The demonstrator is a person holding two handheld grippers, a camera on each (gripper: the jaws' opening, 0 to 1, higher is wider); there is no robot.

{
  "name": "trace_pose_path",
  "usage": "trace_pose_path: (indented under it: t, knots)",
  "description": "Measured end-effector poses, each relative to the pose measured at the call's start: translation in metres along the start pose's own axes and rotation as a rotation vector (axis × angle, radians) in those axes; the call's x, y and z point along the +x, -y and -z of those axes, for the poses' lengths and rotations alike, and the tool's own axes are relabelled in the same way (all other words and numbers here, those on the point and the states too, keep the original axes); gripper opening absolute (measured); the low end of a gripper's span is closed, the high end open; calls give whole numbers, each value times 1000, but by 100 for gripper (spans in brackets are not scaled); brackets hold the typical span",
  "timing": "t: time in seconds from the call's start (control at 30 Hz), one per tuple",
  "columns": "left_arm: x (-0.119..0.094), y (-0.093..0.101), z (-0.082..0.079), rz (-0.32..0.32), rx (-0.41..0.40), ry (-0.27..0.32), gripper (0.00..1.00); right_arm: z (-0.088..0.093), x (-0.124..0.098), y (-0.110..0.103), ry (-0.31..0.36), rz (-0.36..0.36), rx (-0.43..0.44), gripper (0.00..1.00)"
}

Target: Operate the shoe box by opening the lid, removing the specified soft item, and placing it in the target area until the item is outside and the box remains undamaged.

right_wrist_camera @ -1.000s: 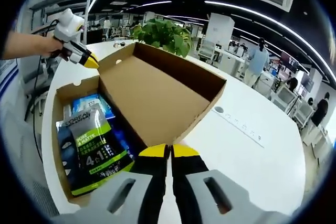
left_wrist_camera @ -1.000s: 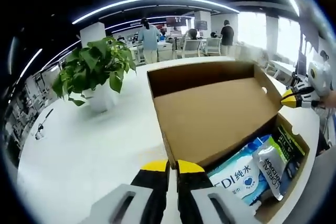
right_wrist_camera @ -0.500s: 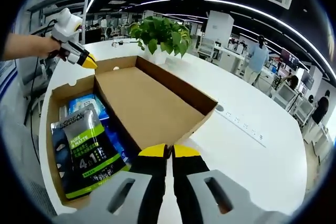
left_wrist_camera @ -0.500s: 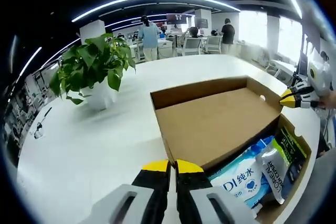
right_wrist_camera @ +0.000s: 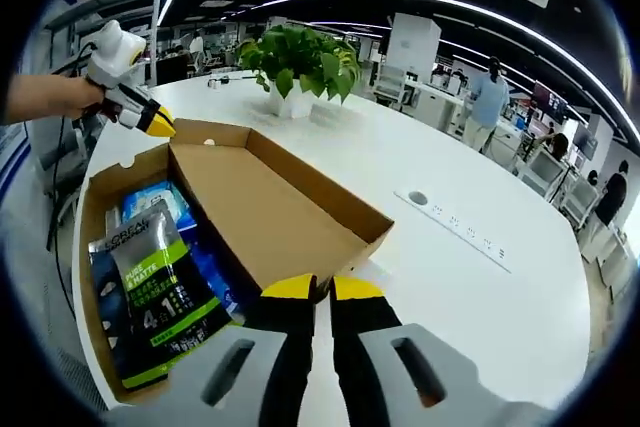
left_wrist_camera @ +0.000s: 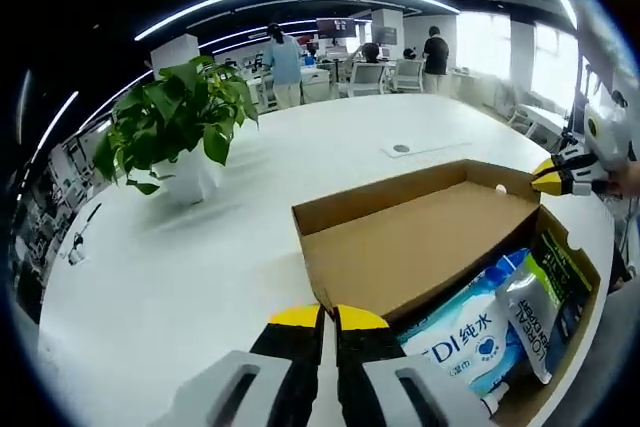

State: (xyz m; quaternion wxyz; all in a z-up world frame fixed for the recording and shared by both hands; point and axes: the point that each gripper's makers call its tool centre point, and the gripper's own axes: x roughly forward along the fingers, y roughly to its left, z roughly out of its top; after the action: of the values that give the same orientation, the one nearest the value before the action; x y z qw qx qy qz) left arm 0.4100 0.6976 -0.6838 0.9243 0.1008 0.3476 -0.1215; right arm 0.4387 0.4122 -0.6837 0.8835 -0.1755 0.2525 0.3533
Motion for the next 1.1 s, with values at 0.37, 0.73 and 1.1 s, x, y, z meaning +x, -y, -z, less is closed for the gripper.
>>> trace_pose_path:
  t: [0.37, 0.73, 1.1]
  knots:
    - [-11, 0, 4, -12, -51, 8, 20, 3, -3, -10, 4, -37, 53, 21]
    - [-40, 4, -2, -23, -105, 54, 28, 11, -25, -32, -11, -91, 56, 31]
    - [-57, 49, 7, 104, -177, 43, 32, 13, -57, -47, 16, -126, 110, 41]
